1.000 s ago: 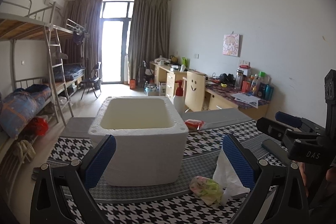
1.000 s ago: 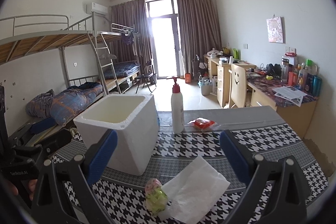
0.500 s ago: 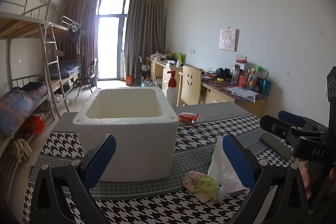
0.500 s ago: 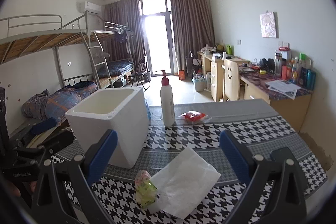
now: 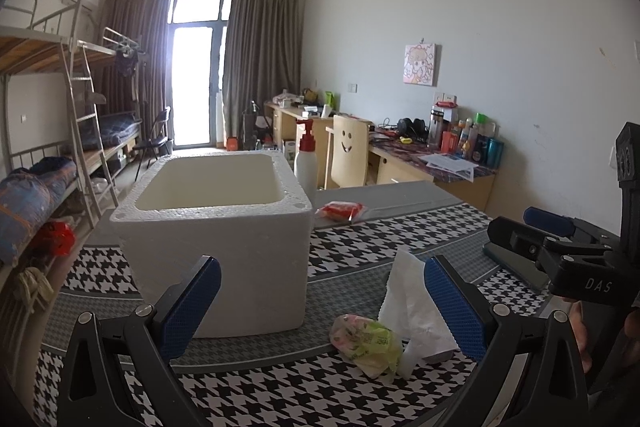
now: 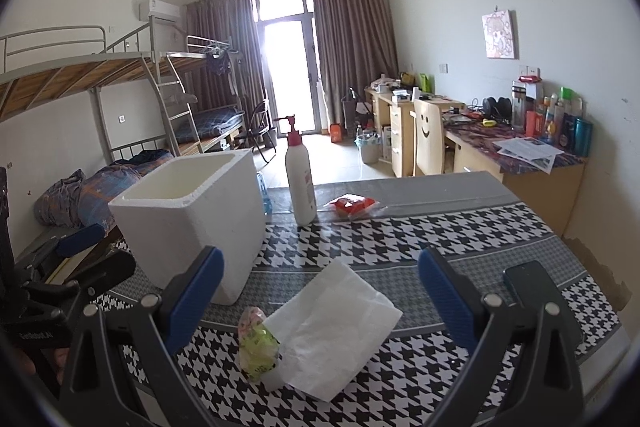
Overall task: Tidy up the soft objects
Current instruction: 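Move the left tool down to the floral packet while the right tool approaches the white tissue, then close the left tool on the floral packet while the right tool grasps the white tissue, then lift the floral packet and white tissue and carry both toward the foam box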
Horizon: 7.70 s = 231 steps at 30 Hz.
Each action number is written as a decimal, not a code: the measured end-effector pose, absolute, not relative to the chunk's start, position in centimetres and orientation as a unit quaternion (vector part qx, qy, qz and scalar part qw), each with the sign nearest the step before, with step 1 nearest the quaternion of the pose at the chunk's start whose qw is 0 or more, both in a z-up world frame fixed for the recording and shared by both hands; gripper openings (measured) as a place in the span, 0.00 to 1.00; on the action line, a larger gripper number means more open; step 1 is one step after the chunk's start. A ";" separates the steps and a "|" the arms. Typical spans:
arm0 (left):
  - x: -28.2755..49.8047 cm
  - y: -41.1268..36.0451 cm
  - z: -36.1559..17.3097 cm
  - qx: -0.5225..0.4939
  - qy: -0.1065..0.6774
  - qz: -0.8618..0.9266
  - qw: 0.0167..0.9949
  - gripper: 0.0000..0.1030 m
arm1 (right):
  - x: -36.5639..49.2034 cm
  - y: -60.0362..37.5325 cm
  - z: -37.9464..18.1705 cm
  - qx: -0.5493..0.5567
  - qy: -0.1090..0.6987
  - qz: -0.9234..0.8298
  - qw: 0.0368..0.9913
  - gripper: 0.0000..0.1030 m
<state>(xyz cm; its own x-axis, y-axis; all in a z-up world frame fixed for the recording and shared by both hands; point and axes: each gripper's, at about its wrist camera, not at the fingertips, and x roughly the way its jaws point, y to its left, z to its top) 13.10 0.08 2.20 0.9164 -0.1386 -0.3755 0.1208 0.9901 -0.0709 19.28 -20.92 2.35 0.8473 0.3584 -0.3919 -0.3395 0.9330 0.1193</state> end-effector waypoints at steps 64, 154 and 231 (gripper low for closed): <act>18.2 -4.3 -6.0 -0.020 0.339 -0.131 0.931 0.99 | 21.7 -22.1 -3.5 0.041 0.300 0.156 0.940 0.96; 18.6 -5.0 -6.9 -0.019 0.361 -0.178 0.915 0.05 | 22.9 -24.2 -2.6 0.097 0.324 0.185 0.923 0.08; 15.8 -3.7 -3.2 0.020 0.304 -0.129 0.944 0.25 | 20.7 -22.3 0.6 0.073 0.271 0.228 0.933 0.08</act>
<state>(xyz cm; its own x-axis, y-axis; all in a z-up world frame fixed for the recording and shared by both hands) 15.84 -3.69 -3.19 0.7814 -0.2315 -0.5795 0.2557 0.9659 -0.0410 20.70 -22.33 0.62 0.7498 0.4639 -0.4718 -0.3853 0.8858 0.2587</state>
